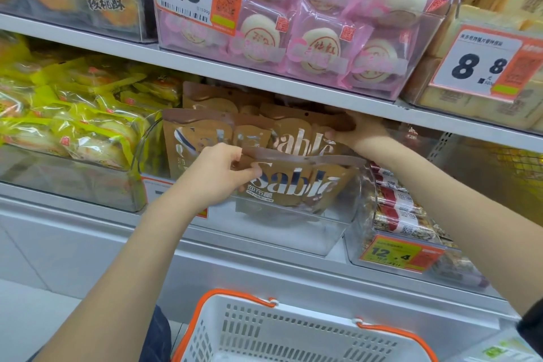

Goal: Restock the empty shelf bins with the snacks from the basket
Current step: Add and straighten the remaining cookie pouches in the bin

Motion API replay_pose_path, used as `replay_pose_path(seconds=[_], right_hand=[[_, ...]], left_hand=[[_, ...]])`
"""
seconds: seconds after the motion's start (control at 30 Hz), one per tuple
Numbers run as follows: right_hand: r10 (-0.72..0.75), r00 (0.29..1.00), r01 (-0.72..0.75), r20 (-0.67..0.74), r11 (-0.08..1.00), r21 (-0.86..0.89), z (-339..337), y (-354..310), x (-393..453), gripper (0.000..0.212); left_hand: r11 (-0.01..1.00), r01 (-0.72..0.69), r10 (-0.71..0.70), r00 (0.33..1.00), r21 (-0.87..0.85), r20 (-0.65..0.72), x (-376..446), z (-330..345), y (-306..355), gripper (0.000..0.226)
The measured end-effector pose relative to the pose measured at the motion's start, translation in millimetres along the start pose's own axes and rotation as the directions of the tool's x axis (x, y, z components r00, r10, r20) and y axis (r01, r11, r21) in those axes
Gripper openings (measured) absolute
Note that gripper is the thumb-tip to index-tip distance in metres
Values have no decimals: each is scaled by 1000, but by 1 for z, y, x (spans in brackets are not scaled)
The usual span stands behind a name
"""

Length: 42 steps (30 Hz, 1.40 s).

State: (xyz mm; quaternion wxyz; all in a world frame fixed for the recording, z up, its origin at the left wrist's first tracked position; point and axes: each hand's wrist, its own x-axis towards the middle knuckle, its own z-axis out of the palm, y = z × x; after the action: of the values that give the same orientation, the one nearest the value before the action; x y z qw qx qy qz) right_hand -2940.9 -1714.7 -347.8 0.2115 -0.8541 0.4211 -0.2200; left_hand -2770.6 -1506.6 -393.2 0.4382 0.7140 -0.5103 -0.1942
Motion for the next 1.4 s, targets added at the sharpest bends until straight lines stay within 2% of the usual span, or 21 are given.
replay_pose_path(seconds=[0.1,0.17,0.23,0.27,0.33,0.43,0.53,0.6,0.67,0.7,0.8,0.9,0.97,1.03,1.1,1.17,1.3,1.37,1.4], right_hand=[[-107,994,110,-37,989,96,0,9,-35,53],[-189,977,190,-95,982,4,-2,19,-62,64],[-229,971,231,-72,973,24,-4,25,-82,75],[-237,971,239,-46,969,64,-4,26,-89,73],[-227,973,230,-37,961,155,-5,26,-91,58],[-147,982,174,-117,945,276,-5,24,-75,29],[-117,972,153,-206,973,171,-2,19,-58,10],[-124,955,162,-269,979,122,4,16,-52,12],[-140,938,177,-316,980,90,9,14,-49,14],[-143,935,176,-324,982,74,11,15,-47,15],[-145,941,153,-306,988,2,14,19,-42,26],[-152,941,161,-301,987,6,15,20,-46,46],[-180,932,193,-315,981,8,18,18,-55,54],[-214,921,222,-326,975,-13,21,14,-65,55],[-234,916,209,-325,972,-111,26,11,-75,56],[-324,876,227,-356,930,-287,32,6,-82,64],[-576,750,328,-325,751,-573,42,7,-82,85],[-634,732,330,-249,650,-684,44,11,-79,94],[-633,740,324,-229,634,-703,44,12,-77,96]], left_hand=[[992,28,-26,1000,119,-18,4,2,-4,17],[983,27,-22,999,182,-30,7,3,-8,17],[973,23,-13,999,232,-46,12,6,-11,18],[968,25,-11,998,250,-59,15,8,-13,20],[966,32,-9,996,257,-88,23,14,-14,23],[984,-8,26,994,181,-102,34,26,-9,17],[990,-35,57,984,134,-169,48,37,-6,25],[996,-22,40,976,84,-214,60,41,-10,27],[998,7,6,977,62,-214,68,43,-13,15],[997,28,-12,978,77,-207,71,44,-15,18],[976,51,-14,985,212,-174,74,41,-21,27],[945,66,15,970,320,-244,65,27,-26,24],[920,132,-6,947,370,-321,55,13,-30,21],[851,240,-74,935,468,-346,42,0,-34,19],[755,329,-154,930,567,-334,28,-12,-40,18],[708,361,-185,924,607,-334,17,-22,-46,17],[735,392,-185,901,553,-392,17,-35,-56,23],[767,402,-224,898,500,-378,22,-36,-58,27],[777,403,-249,902,483,-353,25,-35,-58,31]])
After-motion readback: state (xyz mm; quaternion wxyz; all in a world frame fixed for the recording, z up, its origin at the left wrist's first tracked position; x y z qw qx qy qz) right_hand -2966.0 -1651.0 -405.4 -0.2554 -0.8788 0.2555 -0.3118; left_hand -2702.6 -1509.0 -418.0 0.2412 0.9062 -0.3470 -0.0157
